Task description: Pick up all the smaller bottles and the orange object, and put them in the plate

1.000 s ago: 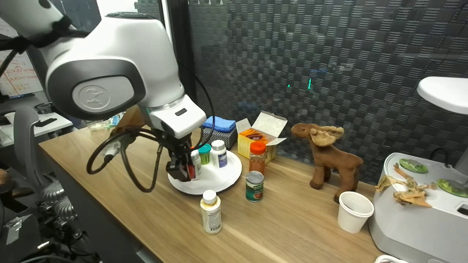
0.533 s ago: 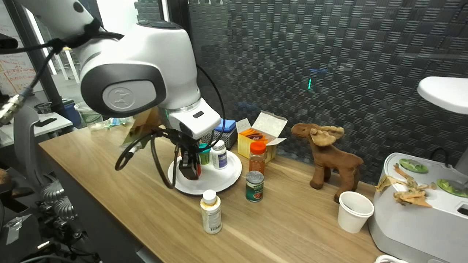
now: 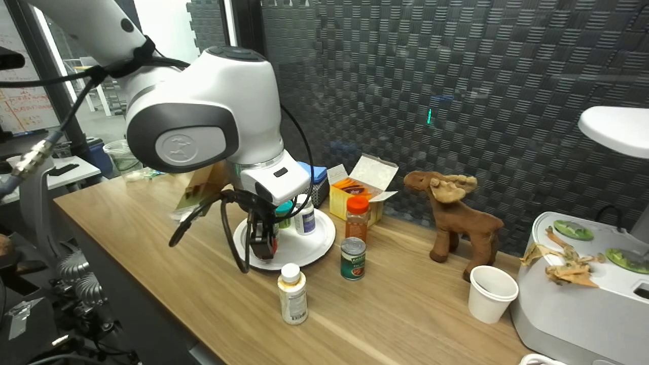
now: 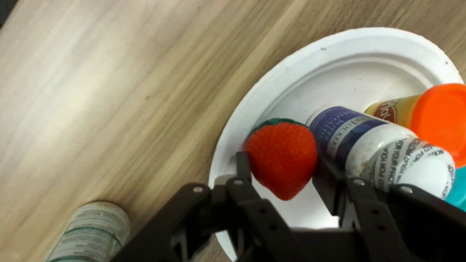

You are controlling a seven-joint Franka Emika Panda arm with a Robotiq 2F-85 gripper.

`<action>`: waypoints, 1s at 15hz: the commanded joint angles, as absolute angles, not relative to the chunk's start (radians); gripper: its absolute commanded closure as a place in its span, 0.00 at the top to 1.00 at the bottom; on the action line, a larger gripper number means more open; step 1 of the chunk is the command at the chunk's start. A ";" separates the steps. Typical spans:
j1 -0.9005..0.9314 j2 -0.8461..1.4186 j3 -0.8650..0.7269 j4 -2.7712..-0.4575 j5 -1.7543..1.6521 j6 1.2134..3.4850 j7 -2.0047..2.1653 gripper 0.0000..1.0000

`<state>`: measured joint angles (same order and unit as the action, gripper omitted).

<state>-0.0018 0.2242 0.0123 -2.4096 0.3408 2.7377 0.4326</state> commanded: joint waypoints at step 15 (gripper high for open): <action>-0.009 0.209 0.016 -2.390 0.385 2.728 0.379 1.00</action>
<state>-0.0021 0.2348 0.0090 -2.3848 0.3485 2.7181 0.4153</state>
